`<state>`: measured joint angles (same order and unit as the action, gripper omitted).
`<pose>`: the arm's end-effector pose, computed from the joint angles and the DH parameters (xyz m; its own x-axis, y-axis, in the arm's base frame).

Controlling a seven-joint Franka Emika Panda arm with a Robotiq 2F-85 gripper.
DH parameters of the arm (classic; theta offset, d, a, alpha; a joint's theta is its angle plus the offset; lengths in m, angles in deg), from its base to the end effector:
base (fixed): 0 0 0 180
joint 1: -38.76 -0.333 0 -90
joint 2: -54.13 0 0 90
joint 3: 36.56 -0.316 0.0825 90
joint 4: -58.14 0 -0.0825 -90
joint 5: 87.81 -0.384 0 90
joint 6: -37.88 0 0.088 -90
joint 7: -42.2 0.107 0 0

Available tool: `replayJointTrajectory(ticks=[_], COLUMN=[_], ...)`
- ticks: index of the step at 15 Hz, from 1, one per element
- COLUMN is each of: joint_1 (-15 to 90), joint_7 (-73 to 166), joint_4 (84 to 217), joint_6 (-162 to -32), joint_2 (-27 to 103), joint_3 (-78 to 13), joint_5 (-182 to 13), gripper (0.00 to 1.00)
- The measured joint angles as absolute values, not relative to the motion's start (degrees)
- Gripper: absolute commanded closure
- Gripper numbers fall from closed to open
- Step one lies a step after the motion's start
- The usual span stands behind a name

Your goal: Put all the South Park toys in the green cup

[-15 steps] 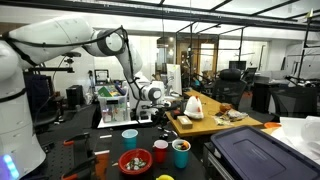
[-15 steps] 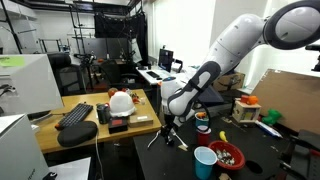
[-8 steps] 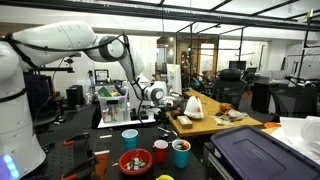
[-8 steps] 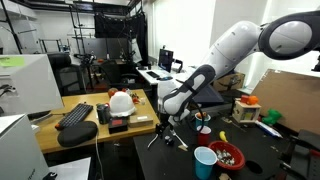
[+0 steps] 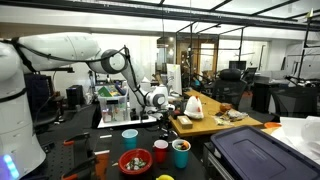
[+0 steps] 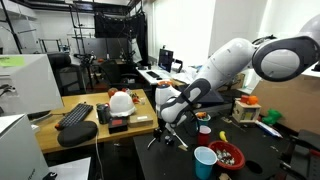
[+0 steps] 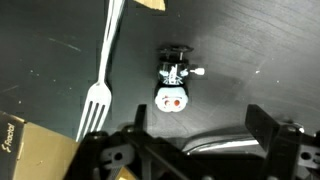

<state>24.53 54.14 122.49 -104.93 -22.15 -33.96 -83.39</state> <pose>0.7092 0.1562 -0.0198 0.9943 0.0926 0.0525 0.0880 -0.9926 0.0837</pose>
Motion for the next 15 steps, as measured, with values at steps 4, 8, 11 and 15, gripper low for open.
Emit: replayJointTrajectory(ticks=[4,8,11,15], joint_1=[23.1,21.7,20.9,20.1], joint_7=[56.3,58.5,60.9,65.2], joint_4=[116.7,112.2,111.5,111.0], joint_6=[-104.9,-104.9,-105.0,-104.2], joint_2=[-27.0,-29.8,-29.9,-29.9], joint_3=[-32.4,-29.7,-28.1,-26.7], joint_5=[-83.3,-82.5,-81.6,-81.4], gripper=[0.0,0.0,0.0,0.0])
